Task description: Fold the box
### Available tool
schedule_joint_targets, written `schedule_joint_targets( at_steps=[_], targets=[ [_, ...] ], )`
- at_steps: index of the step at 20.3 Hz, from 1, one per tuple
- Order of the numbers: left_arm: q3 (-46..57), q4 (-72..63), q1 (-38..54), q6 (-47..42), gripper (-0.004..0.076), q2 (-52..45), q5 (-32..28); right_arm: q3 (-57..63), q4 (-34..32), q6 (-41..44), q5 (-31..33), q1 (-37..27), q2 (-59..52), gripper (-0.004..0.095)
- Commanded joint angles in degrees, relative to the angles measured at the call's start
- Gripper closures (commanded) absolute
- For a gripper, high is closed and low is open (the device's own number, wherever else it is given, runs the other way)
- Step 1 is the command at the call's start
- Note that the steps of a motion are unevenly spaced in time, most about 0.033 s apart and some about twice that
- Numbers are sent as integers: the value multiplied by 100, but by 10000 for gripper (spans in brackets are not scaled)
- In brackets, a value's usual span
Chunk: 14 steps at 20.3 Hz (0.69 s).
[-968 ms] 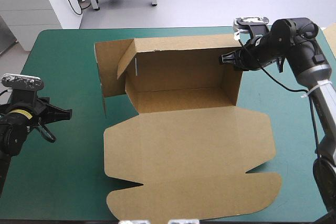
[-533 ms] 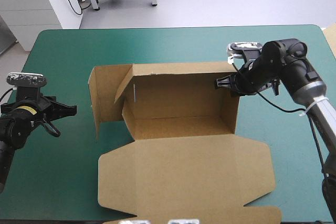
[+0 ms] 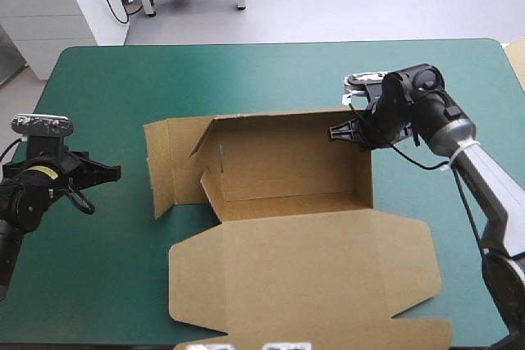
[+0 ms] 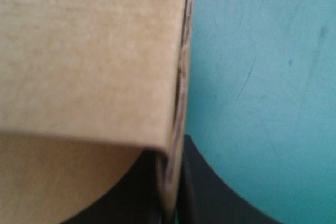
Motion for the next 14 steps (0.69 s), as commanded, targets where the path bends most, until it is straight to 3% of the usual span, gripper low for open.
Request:
schedule_joint_targets(
  at_steps=[1, 6, 11, 14],
  targets=[
    [-142, -123, 10, -53, 731, -67, -301, -236, -64, -6, -47, -14, 378, 893],
    [-142, -267, 10, -53, 731, -53, -230, -1029, -333, -68, -157, -14, 1056, 752],
    [-142, -267, 10, -53, 731, -53, -178, -1777, -291, -45, 265, -14, 1237, 330],
    [-142, -269, 10, -53, 731, -53, -178, -2027, -222, 96, 265, -14, 1104, 226]
  ],
)
